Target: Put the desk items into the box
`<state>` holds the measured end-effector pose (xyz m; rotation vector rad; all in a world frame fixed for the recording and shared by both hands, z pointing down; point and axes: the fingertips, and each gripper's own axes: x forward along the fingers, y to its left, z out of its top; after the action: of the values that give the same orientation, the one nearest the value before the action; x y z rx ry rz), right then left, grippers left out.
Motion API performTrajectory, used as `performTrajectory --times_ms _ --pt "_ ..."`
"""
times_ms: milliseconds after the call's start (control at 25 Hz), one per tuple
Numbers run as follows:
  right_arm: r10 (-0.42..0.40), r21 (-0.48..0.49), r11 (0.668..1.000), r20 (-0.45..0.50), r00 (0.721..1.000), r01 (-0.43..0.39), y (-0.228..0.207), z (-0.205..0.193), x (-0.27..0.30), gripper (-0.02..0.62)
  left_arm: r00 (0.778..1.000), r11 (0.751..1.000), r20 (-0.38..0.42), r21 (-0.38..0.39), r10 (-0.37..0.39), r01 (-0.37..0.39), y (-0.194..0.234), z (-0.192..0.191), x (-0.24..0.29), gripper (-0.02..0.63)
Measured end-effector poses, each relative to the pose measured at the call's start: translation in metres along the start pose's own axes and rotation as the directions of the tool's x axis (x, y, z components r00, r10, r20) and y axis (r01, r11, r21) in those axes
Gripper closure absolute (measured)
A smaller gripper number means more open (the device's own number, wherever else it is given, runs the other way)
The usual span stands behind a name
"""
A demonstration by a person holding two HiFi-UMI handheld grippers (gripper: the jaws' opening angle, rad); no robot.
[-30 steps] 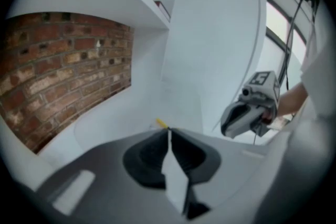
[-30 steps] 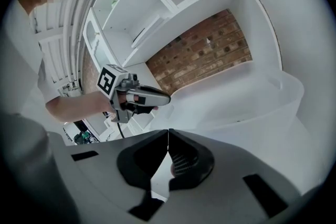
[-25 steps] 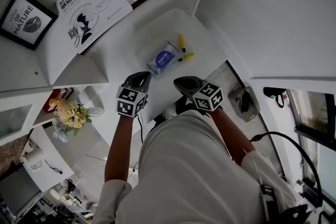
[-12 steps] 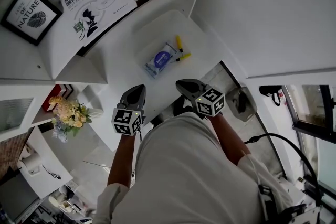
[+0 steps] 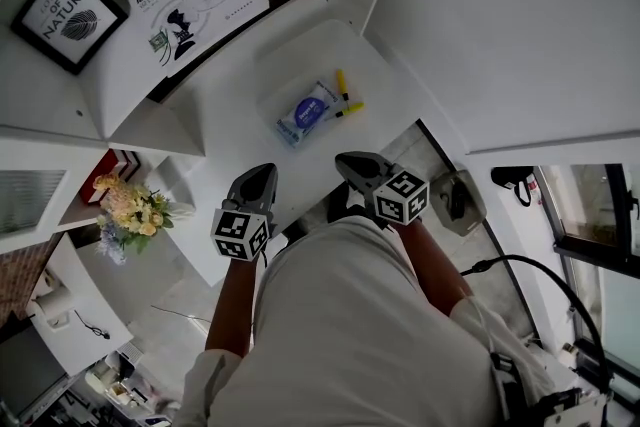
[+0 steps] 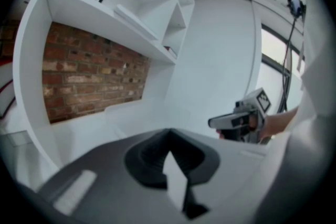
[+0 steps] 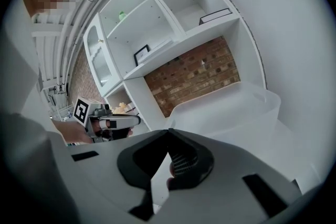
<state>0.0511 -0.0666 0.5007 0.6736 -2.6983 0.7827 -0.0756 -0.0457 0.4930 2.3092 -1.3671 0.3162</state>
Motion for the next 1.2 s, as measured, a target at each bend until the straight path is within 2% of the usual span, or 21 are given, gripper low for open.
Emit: performTrajectory --times_ms 1200 --pt "-0.045 0.028 0.999 0.041 0.998 0.044 0.004 0.003 -0.002 0.595 0.996 0.996 -0.022 0.028 -0.085 0.086 -0.015 0.003 0.010 0.604"
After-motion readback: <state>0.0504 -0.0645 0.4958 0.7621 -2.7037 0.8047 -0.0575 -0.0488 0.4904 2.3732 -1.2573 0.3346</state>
